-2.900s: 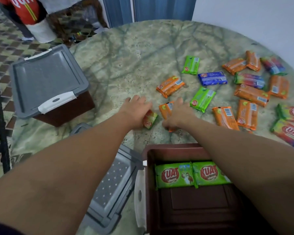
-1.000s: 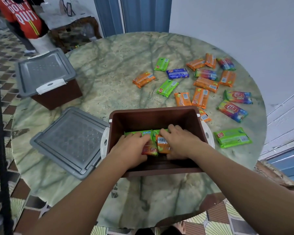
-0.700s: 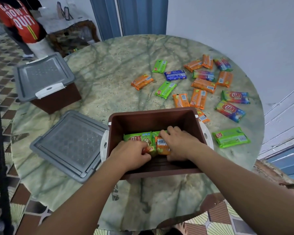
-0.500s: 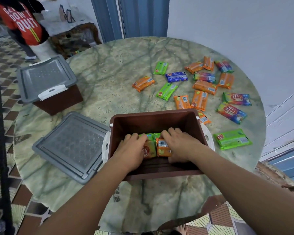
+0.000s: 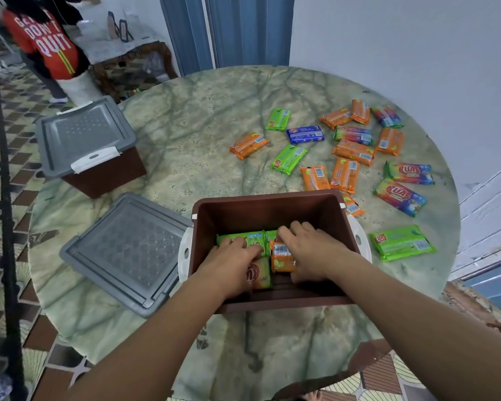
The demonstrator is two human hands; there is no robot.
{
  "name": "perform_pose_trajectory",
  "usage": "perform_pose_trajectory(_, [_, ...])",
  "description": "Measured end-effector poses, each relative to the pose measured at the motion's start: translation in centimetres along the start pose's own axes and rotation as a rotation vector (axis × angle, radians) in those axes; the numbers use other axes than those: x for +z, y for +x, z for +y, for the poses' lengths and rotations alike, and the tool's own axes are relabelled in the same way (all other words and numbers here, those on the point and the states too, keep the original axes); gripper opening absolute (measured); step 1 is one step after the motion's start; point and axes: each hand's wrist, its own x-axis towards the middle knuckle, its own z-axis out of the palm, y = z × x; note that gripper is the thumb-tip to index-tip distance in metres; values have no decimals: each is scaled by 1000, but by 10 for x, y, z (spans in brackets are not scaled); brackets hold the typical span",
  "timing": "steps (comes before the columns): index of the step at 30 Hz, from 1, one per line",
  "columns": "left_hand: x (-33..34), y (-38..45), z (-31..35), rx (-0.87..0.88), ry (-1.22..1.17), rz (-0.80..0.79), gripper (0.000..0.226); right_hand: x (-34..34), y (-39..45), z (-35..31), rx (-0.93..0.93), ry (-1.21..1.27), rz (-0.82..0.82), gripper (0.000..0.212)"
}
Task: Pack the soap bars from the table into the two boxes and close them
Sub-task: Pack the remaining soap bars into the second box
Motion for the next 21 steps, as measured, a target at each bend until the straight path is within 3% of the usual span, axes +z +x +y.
perform_pose_trajectory(7, [0,-1,3,81,-45,-6,56,0,0,-1,9,-1,-6,82])
perform_pose_trajectory(13, [-8,-9,5,176,-306,139,29,1,0,0,17,-7,-5,84])
perform_pose_trajectory(18, [-30,-33,9,-78,-515,334,38,1,0,-1,19,-16,-4,89])
perform_pose_trajectory(19, [-34,-37,10,-107,-430,329,44,1,0,-1,18,-17,-2,88])
perform_pose_trajectory(21, [-35,-39,10,-99,6,314,49,0,0,-1,17,-18,-2,87])
